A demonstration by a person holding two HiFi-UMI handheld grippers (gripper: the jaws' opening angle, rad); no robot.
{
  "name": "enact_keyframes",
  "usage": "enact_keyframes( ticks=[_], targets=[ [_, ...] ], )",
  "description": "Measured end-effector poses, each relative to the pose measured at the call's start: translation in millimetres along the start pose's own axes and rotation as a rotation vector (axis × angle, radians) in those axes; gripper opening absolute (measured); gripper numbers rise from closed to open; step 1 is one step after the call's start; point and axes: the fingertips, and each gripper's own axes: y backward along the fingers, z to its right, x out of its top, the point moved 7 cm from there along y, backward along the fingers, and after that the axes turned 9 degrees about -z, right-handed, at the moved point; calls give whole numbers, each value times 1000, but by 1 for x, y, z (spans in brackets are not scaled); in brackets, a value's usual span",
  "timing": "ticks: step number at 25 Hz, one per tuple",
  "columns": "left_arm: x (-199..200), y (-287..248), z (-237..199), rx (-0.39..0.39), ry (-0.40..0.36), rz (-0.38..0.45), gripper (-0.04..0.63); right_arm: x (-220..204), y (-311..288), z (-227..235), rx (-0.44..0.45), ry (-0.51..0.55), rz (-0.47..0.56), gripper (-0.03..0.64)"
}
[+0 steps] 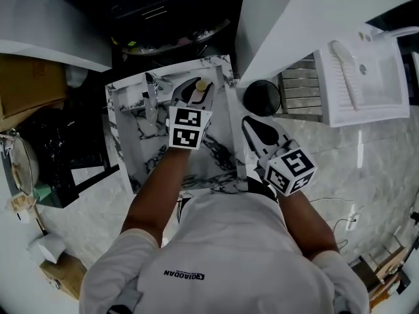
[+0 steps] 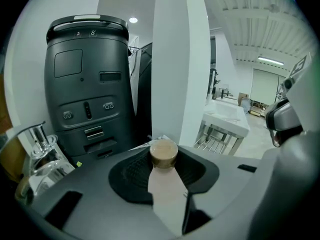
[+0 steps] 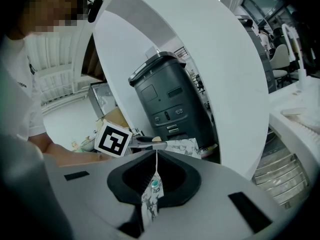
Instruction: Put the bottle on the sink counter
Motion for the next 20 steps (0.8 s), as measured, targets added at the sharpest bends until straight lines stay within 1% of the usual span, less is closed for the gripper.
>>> enact_keyframes(
  ticks=[8, 20],
  targets=[
    [6, -20, 0, -12, -13, 0, 143, -5, 6, 4, -17, -8, -4, 41],
    [13, -38, -4, -10, -9, 6, 143, -12, 8, 8, -30, -25, -16, 41]
  ],
)
